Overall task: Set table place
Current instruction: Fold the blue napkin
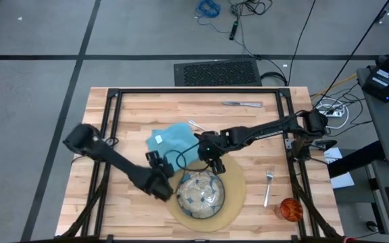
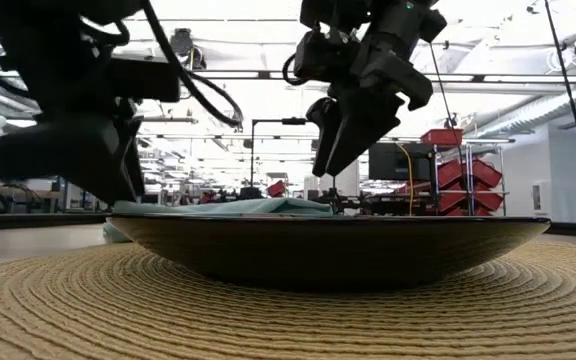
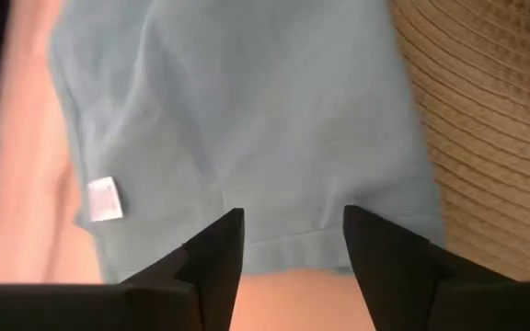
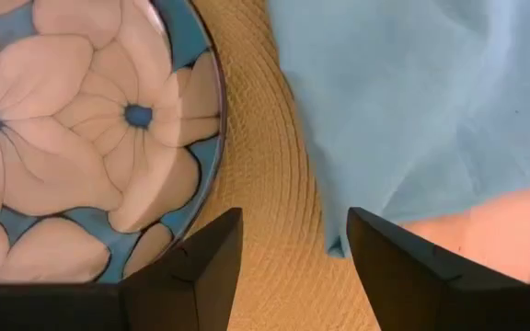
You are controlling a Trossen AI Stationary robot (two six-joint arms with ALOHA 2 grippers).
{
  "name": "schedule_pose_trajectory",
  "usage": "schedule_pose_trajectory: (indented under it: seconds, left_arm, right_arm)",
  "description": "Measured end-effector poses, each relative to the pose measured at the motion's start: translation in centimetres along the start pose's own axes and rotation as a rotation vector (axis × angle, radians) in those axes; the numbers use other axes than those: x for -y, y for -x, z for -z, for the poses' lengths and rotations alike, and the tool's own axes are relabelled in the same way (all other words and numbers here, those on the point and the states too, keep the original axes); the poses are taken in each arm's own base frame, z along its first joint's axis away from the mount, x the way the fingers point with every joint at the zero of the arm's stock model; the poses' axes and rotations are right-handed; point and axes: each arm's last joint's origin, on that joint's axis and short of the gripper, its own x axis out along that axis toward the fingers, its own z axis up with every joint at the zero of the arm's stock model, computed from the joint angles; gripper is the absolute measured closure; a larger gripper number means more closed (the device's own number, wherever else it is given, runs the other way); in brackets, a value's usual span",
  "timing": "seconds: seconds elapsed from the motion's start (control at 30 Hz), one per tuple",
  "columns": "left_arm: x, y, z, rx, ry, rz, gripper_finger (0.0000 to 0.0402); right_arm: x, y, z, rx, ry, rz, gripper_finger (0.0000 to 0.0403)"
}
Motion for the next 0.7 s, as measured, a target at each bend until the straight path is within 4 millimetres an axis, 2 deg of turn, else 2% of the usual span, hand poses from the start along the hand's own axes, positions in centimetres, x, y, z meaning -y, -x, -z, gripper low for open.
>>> schedule_pose_trajectory:
  seconds: [0.1, 0.23, 0.4, 0.7]
  left_arm:
    - [1.5, 0.7, -0.7, 0.014, -0.039, -0.080, 0.0251]
    - [1.5, 1.1, -1.0, 0.017, -0.019, -0.105, 0.0267]
    - [1.6, 0.5, -0.5, 0.019, -0.010, -0.117, 0.0269]
    - [2.7, -2.1, 0.3, 0.002, -0.028, -0.216, 0.0269]
  right_arm:
    - [-0.1, -0.1, 0.0, -0.012, 0.003, 0.027, 0.0216]
    - [0.0, -0.5, 0.2, -0.028, 0.014, 0.040, 0.0216]
    - [0.2, -1.4, 0.5, 0.001, 0.025, 0.048, 0.0216]
    - [0.3, -3.8, 3.3, 0.069, -0.005, 0.063, 0.0216]
